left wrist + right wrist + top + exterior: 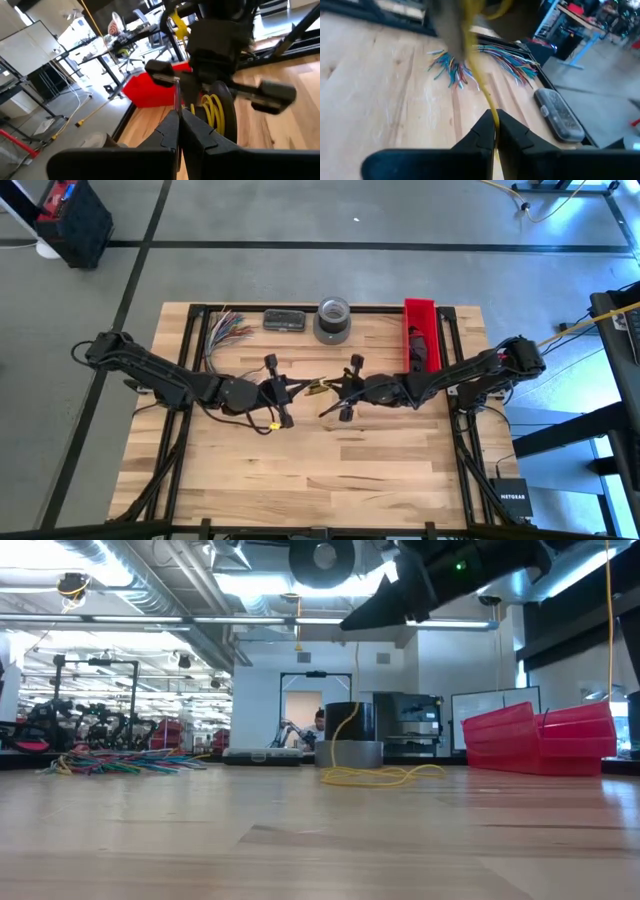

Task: Coil cords
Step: Coil the yellow wire into the black spool

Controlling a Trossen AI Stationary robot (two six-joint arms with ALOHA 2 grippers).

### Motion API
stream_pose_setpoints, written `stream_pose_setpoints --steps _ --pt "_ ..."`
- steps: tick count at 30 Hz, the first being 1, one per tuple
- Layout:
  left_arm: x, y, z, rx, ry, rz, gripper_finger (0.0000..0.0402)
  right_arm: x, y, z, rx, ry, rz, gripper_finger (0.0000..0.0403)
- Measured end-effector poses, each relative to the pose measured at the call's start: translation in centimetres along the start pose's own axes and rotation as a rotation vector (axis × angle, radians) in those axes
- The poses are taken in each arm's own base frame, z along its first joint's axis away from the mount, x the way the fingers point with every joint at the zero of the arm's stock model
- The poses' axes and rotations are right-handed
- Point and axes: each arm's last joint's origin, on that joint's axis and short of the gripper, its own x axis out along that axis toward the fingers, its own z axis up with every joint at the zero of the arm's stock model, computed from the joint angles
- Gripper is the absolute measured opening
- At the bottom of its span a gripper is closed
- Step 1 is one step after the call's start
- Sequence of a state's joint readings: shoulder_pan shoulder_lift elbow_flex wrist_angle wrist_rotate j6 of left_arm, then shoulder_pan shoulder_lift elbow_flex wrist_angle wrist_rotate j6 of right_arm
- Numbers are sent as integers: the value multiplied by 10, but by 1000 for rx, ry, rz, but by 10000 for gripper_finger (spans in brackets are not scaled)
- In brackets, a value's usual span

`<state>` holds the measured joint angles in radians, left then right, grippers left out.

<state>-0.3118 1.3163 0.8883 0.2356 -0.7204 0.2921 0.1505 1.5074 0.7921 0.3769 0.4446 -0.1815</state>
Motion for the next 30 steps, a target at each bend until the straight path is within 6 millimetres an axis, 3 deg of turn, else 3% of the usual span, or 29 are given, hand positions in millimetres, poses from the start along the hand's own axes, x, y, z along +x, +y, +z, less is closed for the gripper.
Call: stream_pose_setpoints --steps 7,14,21,24,30 --pt "1 1 -2 2 17 10 1 -1 1 -4 -6 46 0 88" --pt "1 2 -2 4 22 32 1 -15 -7 -3 -157 202 33 158" --pt "1 2 -2 3 21 33 1 -10 -5 -11 -167 240 126 165" --pt "1 2 -2 3 21 33 1 0 -6 -18 -175 247 203 162" --pt "1 2 -2 4 23 33 1 27 -19 -32 -154 235 136 155"
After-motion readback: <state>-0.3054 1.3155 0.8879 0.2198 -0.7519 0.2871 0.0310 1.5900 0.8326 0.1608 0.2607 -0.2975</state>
